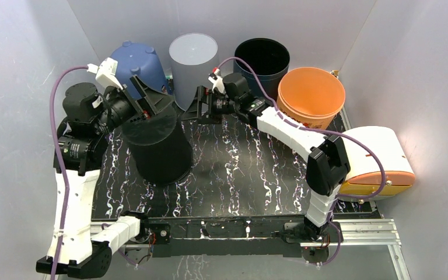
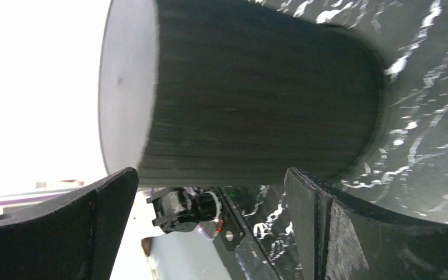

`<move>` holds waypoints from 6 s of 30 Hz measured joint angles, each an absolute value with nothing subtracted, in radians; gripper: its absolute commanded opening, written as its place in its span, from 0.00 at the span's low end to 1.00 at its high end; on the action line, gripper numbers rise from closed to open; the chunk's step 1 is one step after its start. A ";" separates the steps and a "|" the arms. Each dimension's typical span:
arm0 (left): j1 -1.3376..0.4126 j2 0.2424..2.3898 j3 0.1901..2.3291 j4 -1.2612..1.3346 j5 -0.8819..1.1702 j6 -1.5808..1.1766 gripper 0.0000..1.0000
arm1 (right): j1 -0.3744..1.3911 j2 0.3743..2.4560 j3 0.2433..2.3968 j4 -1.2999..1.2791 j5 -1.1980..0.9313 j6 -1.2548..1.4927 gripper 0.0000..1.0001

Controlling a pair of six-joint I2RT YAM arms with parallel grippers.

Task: Turn the large container upside down

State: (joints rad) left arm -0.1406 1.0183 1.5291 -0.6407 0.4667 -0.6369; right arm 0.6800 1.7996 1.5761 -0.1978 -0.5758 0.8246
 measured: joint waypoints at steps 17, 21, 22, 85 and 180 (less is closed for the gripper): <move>-0.469 1.232 1.483 -0.621 0.422 -0.601 0.98 | 0.287 1.441 1.709 -0.691 0.046 0.401 0.98; -0.646 1.337 1.511 -0.634 0.357 -0.575 0.98 | 0.285 1.446 1.747 -0.746 0.217 0.292 0.98; -0.660 1.354 1.514 -0.634 0.344 -0.568 0.98 | 0.284 1.461 1.753 -0.760 0.248 0.273 0.98; -0.329 1.395 1.599 -0.784 0.351 -0.492 0.98 | 0.392 1.241 1.100 -0.402 -0.471 0.810 0.00; -0.325 1.351 1.578 -0.690 0.490 -0.594 0.98 | -0.014 1.498 0.212 1.469 -1.029 1.911 0.00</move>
State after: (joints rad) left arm -0.3248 1.3506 1.5780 -0.6899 0.4896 -0.5941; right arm -0.0143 1.4979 0.2119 1.4693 -1.0286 1.9114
